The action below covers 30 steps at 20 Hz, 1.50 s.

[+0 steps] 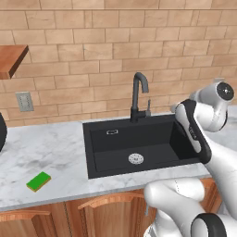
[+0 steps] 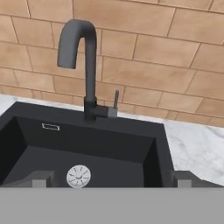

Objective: Soak the sponge with water for a few seconds and then drop it inside the sink.

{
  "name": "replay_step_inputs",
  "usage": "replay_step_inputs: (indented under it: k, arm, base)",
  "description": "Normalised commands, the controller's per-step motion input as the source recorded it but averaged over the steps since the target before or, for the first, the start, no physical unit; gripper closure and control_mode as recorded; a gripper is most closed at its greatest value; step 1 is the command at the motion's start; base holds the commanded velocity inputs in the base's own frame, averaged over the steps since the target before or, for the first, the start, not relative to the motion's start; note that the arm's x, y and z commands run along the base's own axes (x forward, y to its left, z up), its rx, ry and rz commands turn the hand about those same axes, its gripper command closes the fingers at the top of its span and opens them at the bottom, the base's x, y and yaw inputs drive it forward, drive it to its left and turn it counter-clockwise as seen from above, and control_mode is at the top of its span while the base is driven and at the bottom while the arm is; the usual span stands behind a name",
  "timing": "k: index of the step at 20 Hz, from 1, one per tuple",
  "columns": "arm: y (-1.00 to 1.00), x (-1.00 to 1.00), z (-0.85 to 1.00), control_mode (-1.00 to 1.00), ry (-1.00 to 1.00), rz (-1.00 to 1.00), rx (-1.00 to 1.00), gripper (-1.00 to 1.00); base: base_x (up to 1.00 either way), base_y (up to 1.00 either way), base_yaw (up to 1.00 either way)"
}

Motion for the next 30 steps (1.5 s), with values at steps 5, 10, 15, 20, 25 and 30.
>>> replay_step_inputs:
  k: [5,10,15,20,25,30]
  arm:
    - [0.0,0.48,-0.13,-1.0,0.0,0.0,0.0,-1.0]
    - [-0.04,0.26,-0.02,-1.0,0.0,0.0,0.03,-1.0]
    - [-0.05,0.12,0.0,-1.0,0.0,0.0,0.05,-1.0]
    - [-0.01,0.0,0.0,-1.0,-0.01,0.01,0.05,-1.0]
    - [0.0,0.0,0.0,-1.0,-0.06,0.01,0.01,-1.0]
    - [0.0,-0.01,-0.02,-1.0,-0.12,0.02,0.0,-1.0]
  base:
    - [0.0,0.0,0.0]
    - [0.0,0.0,0.0]
    - [0.0,0.0,0.0]
    - [0.0,0.0,0.0]
    - [0.0,0.0,0.0]
    - [0.0,0.0,0.0]
